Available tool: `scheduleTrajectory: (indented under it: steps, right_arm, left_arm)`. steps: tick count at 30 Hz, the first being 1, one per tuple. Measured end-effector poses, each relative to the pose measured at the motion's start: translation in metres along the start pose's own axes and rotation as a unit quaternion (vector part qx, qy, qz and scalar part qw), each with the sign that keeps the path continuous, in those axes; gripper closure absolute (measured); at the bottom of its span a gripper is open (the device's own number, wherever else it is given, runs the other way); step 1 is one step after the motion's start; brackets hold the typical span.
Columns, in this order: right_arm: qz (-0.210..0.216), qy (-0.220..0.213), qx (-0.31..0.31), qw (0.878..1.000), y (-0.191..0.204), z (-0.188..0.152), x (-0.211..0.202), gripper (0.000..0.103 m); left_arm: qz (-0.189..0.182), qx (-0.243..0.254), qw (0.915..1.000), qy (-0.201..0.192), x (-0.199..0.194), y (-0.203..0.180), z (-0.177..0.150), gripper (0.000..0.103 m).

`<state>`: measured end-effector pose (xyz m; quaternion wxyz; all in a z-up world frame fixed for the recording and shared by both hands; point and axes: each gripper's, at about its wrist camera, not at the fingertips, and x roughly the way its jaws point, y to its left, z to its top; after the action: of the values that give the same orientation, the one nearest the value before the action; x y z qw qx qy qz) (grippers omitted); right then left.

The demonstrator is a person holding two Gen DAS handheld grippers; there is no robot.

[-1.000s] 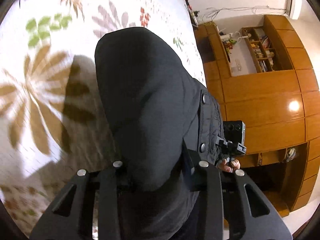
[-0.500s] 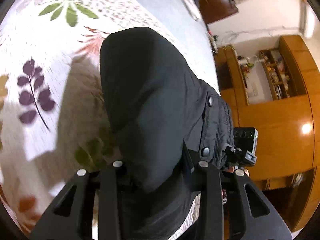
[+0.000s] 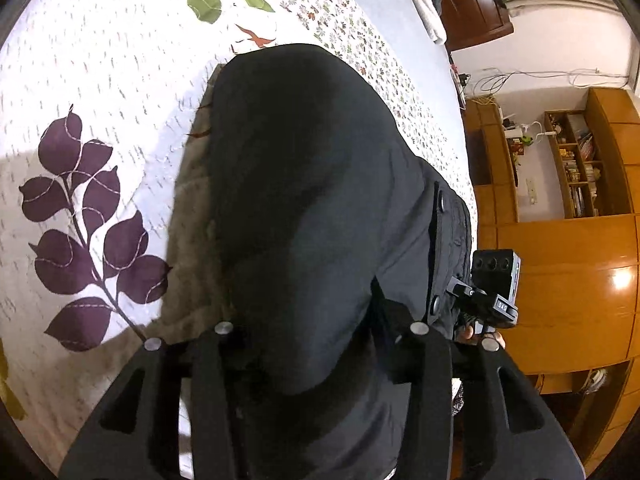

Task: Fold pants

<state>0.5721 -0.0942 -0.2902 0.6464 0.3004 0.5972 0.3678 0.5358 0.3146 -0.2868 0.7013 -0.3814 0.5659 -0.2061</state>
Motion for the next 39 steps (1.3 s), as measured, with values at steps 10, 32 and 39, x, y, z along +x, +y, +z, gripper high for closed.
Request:
scheduleTrajectory:
  steps: [10,32,39]
  right_arm:
    - [-0.016,-0.058,0.004,0.998,0.005,-0.016,-0.048,0.032]
    - [-0.095,-0.134,-0.008,0.986,0.026,-0.066,-0.093,0.026]
    - [-0.163,-0.199,-0.038,0.966,0.060,-0.165,-0.132,0.009]
  left_arm:
    - [0.041,0.046,0.9939,-0.091,-0.052,-0.027,-0.035,0.033]
    - [0.094,0.012,0.9765,-0.194,-0.100,-0.005,-0.110,0.012]
    - [0.229,0.080,0.9403,-0.239,-0.150,-0.039,-0.212,0.003]
